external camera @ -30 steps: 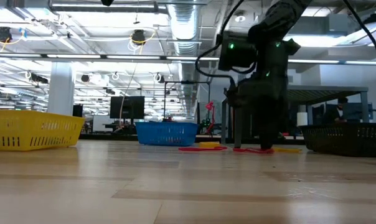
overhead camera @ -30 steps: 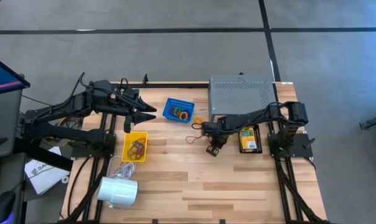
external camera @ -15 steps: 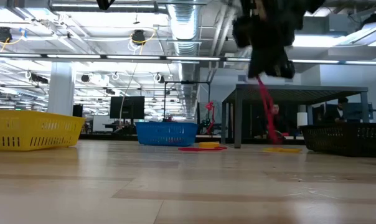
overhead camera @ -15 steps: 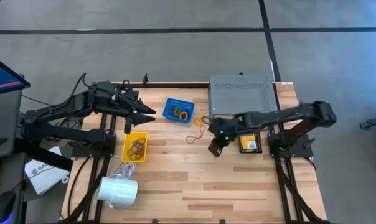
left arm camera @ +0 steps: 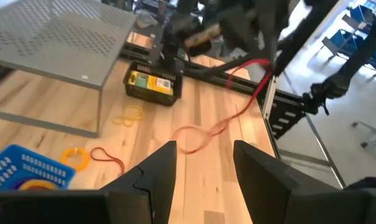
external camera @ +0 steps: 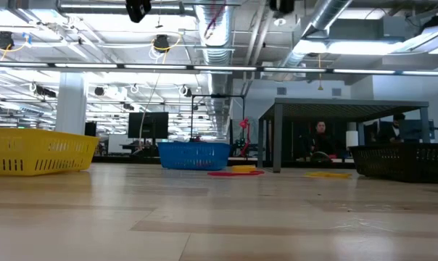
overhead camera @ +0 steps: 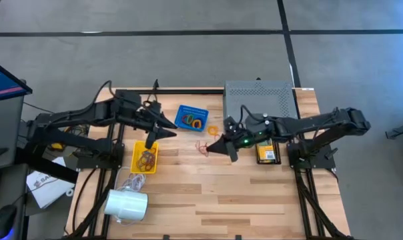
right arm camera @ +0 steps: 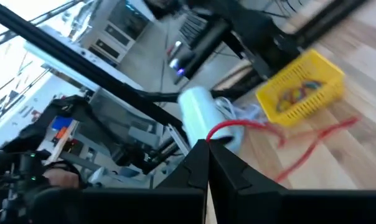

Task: Pick & Place Office Desk Supplies
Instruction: Put the red rubber band into the yellow bin

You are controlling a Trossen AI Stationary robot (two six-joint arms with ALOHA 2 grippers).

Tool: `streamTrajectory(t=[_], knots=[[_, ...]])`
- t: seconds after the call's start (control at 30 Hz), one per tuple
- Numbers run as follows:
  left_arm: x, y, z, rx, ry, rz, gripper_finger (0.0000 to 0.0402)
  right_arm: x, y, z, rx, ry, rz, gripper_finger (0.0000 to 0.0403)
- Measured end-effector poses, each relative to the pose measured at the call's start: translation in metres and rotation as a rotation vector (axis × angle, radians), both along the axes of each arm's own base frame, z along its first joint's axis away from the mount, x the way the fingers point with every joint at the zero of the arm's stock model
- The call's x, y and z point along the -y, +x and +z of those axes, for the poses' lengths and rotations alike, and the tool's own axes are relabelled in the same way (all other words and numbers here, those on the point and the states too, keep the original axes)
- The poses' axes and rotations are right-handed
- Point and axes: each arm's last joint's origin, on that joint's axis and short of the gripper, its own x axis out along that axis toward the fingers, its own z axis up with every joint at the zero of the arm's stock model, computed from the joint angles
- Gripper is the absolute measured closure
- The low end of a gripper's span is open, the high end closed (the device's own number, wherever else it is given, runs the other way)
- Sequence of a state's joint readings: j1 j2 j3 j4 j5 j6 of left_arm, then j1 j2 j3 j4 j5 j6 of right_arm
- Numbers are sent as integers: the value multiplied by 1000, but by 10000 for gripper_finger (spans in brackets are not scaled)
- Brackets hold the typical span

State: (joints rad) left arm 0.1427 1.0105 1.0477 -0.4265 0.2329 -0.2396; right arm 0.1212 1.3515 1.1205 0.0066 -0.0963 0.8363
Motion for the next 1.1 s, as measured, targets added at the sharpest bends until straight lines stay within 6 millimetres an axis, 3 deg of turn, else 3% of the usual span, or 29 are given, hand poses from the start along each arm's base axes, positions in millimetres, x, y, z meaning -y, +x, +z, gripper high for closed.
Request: streamTrajectory(t=[0.4,0.73,1.1], knots=[[1,24,-1,82,-22,-90,228,-23,33,46,83,-114,87,403],[9,26,7,178,-43,-226,158,-22,27,76,147,-166,95,403],[12,28,15,256,-28,-241,164,-21,26,87,188,-179,90,403]])
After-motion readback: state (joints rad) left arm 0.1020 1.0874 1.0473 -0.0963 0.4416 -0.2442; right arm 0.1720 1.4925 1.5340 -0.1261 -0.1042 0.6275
